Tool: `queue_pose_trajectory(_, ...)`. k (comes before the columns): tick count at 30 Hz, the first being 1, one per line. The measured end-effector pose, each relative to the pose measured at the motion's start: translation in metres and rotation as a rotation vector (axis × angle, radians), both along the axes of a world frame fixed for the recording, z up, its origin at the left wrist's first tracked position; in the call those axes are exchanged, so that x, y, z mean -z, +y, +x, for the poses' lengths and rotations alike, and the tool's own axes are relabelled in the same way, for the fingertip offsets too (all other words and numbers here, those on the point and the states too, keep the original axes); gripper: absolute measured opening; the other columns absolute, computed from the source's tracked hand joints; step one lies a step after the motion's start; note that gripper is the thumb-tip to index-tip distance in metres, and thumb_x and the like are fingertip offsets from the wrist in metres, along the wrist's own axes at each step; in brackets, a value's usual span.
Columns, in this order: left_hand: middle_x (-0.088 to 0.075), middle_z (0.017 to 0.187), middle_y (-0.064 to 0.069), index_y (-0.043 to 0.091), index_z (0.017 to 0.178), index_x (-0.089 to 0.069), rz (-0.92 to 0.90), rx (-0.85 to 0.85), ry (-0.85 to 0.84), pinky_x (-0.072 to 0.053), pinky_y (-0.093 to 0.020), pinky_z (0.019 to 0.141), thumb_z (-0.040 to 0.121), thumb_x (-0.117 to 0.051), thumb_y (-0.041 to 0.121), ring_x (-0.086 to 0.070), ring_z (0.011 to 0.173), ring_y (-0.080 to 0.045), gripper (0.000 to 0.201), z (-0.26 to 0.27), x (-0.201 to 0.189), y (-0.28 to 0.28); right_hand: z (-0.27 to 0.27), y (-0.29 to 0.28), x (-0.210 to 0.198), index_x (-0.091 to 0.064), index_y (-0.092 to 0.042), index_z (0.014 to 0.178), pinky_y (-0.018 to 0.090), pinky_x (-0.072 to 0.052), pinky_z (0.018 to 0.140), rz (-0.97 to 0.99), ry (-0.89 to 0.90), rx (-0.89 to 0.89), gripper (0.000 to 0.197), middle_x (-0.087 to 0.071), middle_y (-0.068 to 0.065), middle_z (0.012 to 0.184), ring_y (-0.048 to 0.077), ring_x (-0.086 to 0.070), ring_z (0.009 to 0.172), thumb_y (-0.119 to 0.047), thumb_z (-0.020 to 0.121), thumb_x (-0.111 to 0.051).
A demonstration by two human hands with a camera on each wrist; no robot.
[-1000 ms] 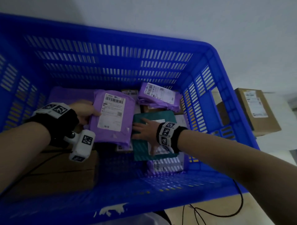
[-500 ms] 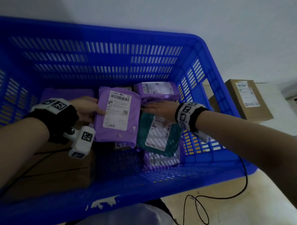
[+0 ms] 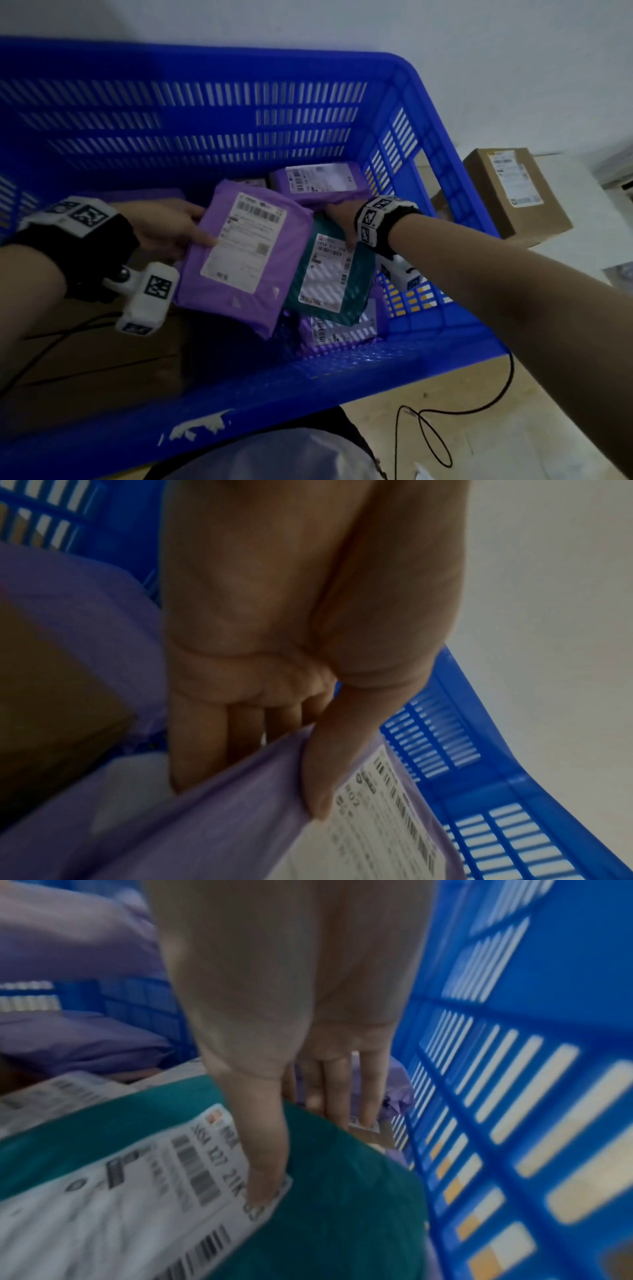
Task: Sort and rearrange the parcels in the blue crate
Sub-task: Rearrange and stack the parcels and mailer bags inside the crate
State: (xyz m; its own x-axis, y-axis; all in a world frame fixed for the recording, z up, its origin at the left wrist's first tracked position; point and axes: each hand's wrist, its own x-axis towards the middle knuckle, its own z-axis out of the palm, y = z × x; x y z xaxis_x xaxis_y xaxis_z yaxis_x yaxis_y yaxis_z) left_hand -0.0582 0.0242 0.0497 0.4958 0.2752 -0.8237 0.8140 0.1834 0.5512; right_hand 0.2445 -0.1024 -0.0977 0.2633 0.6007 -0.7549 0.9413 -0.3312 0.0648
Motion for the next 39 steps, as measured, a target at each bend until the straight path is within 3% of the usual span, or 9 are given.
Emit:
queue_pose_trajectory(6, -0.069, 0.099, -0.005, 0.014, 0.1, -0.063, -0.038, 0.062, 0.004, -0.057, -0.041, 0.078, 0.089, -0.056, -0.004, -0.064, 0.091, -0.022, 0.023, 0.02, 0.009, -0.022, -0.059, -0.005, -0.13, -0.057, -0.022, 0.116, 0.034, -0.051, 0.079, 0.231, -0.109, -0.023, 0.029, -0.064, 0.015, 0.108, 0.033, -0.064, 0.096, -0.024, 0.087, -0.056)
queue_pose_trajectory(8, -0.069, 0.097, -0.005, 0.015, 0.094, -0.063, -0.041, 0.061, -0.002, -0.053, -0.045, 0.085, 0.088, -0.056, -0.006, -0.063, 0.09, -0.022, 0.023, 0.027, 0.016, -0.028, -0.059, -0.007, -0.141, -0.059, -0.016, 0.116, 0.033, -0.048, 0.075, 0.283, -0.133, -0.023, 0.026, -0.063, 0.012, 0.107, 0.032, -0.063, 0.095, -0.024, 0.093, -0.049)
queue_pose_trajectory(13, -0.067, 0.109, -0.004, 0.01, 0.111, -0.062, -0.172, 0.043, -0.061, -0.047, -0.046, 0.098, 0.085, -0.055, -0.013, -0.062, 0.098, -0.024, 0.035, 0.043, 0.039, -0.053, -0.05, -0.01, -0.148, -0.059, -0.009, 0.116, 0.037, -0.053, 0.081, 0.201, -0.144, -0.005, 0.03, -0.062, 0.015, 0.109, 0.034, -0.062, 0.096, -0.013, 0.086, -0.058)
queue_pose_trajectory(18, -0.073, 0.094, -0.003, 0.011, 0.108, -0.062, -0.3, 0.054, -0.08, -0.06, -0.029, 0.064, 0.087, -0.051, -0.014, -0.067, 0.083, -0.017, 0.034, 0.07, 0.056, -0.09, -0.042, -0.021, -0.147, -0.059, -0.013, 0.114, 0.038, -0.053, 0.081, 0.215, -0.133, 0.011, 0.033, -0.063, 0.013, 0.111, 0.033, -0.062, 0.098, -0.015, 0.081, -0.061)
queue_pose_trajectory(24, -0.062, 0.125, -0.014, 0.0, 0.129, -0.054, -0.232, -0.069, -0.098, -0.059, -0.033, 0.067, 0.089, -0.054, -0.01, -0.061, 0.104, -0.027, 0.041, 0.106, 0.065, -0.125, -0.033, -0.023, -0.143, -0.062, -0.006, 0.117, 0.038, -0.05, 0.082, 0.233, -0.087, 0.074, 0.034, -0.063, 0.016, 0.115, 0.033, -0.061, 0.103, -0.015, 0.084, -0.064)
queue_pose_trajectory(27, -0.062, 0.125, -0.017, -0.001, 0.126, -0.056, -0.188, -0.174, -0.107, -0.053, -0.041, 0.084, 0.087, -0.056, -0.011, -0.061, 0.112, -0.033, 0.04, 0.119, 0.066, -0.134, -0.034, -0.024, -0.139, -0.061, -0.006, 0.117, 0.037, -0.049, 0.086, 0.258, -0.071, 0.084, 0.038, -0.062, 0.016, 0.119, 0.033, -0.06, 0.106, -0.017, 0.082, -0.069)
queue_pose_trajectory(31, -0.062, 0.122, -0.02, -0.004, 0.122, -0.056, -0.121, -0.24, -0.113, -0.053, -0.043, 0.083, 0.084, -0.064, -0.006, -0.061, 0.111, -0.035, 0.038, 0.124, 0.067, -0.133, -0.046, -0.027, -0.13, -0.047, -0.011, 0.135, 0.032, -0.042, 0.098, 0.156, -0.003, 0.072, 0.07, -0.05, 0.011, 0.137, 0.029, -0.05, 0.124, -0.025, 0.074, -0.079)
queue_pose_trajectory(36, -0.061, 0.095, -0.018, 0.001, 0.102, -0.054, -0.117, -0.095, -0.051, -0.054, -0.043, 0.074, 0.089, -0.059, -0.001, -0.06, 0.073, -0.026, 0.014, 0.109, 0.052, -0.114, -0.056, -0.027, -0.125, -0.043, -0.018, 0.137, 0.035, -0.042, 0.1, 0.147, -0.061, -0.016, 0.083, -0.048, 0.009, 0.139, 0.029, -0.049, 0.126, -0.027, 0.066, -0.084)
queue_pose_trajectory(39, -0.061, 0.086, -0.011, 0.008, 0.088, -0.052, -0.055, -0.11, -0.055, -0.053, -0.035, 0.07, 0.092, -0.055, 0.001, -0.06, 0.069, -0.022, 0.008, 0.089, 0.039, -0.084, -0.06, -0.019, -0.138, -0.045, -0.013, 0.137, 0.032, -0.042, 0.098, 0.114, -0.077, -0.036, 0.075, -0.049, 0.013, 0.138, 0.029, -0.05, 0.125, -0.023, 0.072, -0.08)
